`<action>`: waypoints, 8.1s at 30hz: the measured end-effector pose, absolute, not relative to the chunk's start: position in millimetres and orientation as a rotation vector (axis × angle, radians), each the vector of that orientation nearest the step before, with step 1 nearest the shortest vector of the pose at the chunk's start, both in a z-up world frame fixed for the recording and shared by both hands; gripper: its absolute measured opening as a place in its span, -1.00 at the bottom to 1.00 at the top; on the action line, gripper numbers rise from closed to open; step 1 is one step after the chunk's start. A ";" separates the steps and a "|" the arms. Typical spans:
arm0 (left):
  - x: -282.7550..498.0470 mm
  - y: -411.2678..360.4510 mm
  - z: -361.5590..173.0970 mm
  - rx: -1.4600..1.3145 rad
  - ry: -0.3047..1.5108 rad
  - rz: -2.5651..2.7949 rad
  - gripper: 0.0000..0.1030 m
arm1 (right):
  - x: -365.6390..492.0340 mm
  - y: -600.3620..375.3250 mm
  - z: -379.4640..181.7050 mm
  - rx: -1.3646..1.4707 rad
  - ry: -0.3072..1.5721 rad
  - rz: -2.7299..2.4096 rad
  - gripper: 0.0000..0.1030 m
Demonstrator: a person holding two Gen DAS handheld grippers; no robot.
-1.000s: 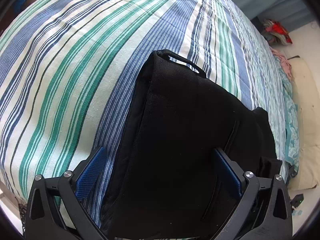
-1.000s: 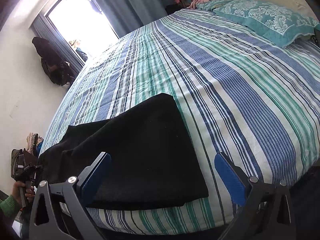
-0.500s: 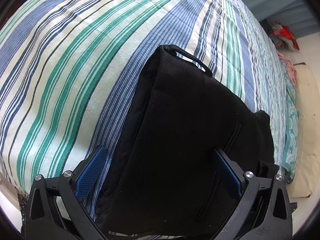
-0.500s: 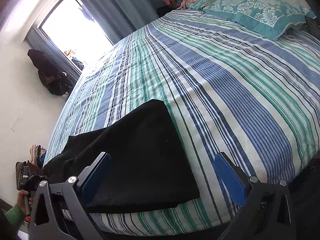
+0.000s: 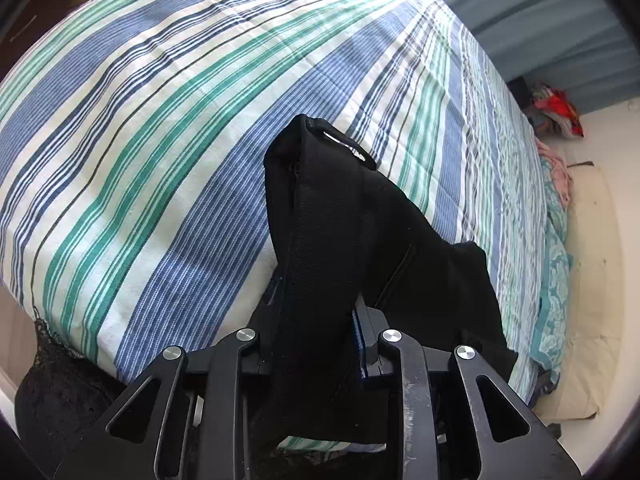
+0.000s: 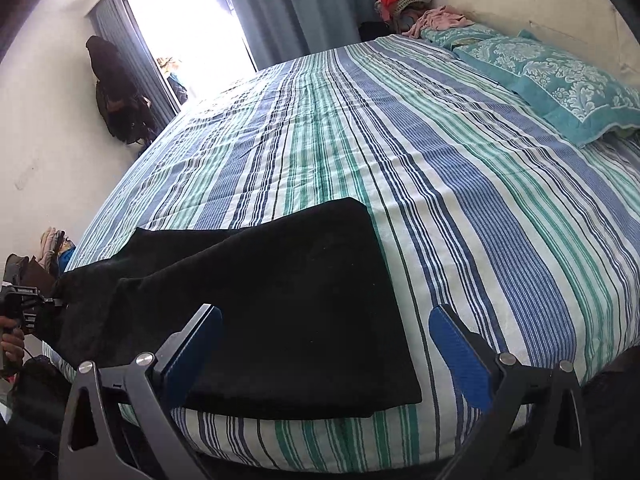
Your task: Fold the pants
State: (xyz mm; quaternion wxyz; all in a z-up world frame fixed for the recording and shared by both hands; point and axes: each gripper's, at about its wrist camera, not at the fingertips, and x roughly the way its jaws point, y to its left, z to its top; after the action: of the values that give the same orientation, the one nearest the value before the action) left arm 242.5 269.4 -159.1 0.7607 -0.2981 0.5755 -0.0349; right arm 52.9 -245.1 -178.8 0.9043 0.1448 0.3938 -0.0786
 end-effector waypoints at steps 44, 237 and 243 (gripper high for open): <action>177.4 24.4 -52.1 -0.176 0.964 -0.629 0.76 | 38.9 -266.6 -164.4 0.644 0.645 0.159 0.99; 242.1 -18.1 -93.3 -0.257 1.115 -0.671 -0.55 | 160.8 -271.1 -152.4 0.530 1.042 0.487 -0.35; 332.1 -0.2 -59.9 -0.244 1.006 -0.599 -0.54 | 261.4 -251.0 -117.1 0.490 0.950 0.517 -0.35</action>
State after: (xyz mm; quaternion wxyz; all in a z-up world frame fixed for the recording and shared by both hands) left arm 332.1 -0.2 -59.9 0.8264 -0.1147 0.4737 -0.2820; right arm 261.4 -251.0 -117.1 0.8288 0.2309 0.4476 0.2438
